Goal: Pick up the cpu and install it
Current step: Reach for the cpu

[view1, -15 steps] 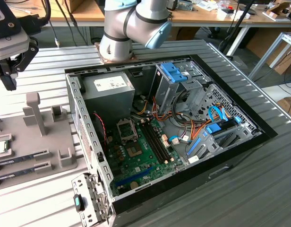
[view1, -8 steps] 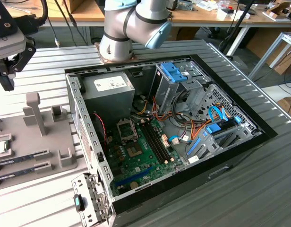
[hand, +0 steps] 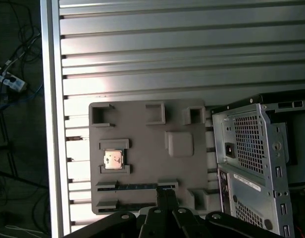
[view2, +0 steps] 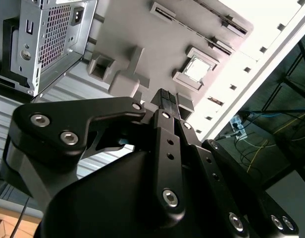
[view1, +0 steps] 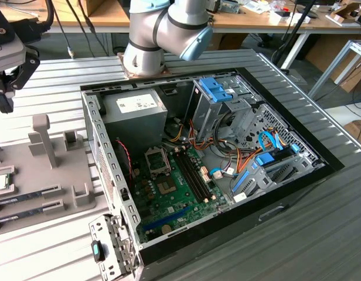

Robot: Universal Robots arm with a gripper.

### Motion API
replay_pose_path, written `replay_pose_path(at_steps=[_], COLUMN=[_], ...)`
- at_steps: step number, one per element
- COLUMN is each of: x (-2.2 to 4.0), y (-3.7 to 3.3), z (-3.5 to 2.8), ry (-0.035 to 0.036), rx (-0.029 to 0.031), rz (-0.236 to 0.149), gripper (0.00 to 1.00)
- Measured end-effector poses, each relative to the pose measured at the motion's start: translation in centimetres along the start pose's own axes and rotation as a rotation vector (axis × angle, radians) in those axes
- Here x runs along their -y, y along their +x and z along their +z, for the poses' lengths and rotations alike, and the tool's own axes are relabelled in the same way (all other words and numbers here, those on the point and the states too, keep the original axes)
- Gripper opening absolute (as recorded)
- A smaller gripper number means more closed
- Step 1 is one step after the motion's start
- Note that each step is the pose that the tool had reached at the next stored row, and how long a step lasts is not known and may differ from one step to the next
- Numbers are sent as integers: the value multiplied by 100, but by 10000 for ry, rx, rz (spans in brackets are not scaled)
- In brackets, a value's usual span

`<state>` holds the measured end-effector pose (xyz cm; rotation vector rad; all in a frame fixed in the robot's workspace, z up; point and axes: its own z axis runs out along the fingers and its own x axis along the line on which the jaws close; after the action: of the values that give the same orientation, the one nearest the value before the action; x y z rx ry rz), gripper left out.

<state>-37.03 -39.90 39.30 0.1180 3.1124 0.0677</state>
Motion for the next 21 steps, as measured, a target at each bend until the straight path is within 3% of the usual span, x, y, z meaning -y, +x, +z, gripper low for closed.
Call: replay_pose_path(at_steps=[15,21], x=[9,15], y=[115,206], z=[-3,-6], ry=[0,1], rx=[-1,-2], rz=[0,0], gripper=[11,11])
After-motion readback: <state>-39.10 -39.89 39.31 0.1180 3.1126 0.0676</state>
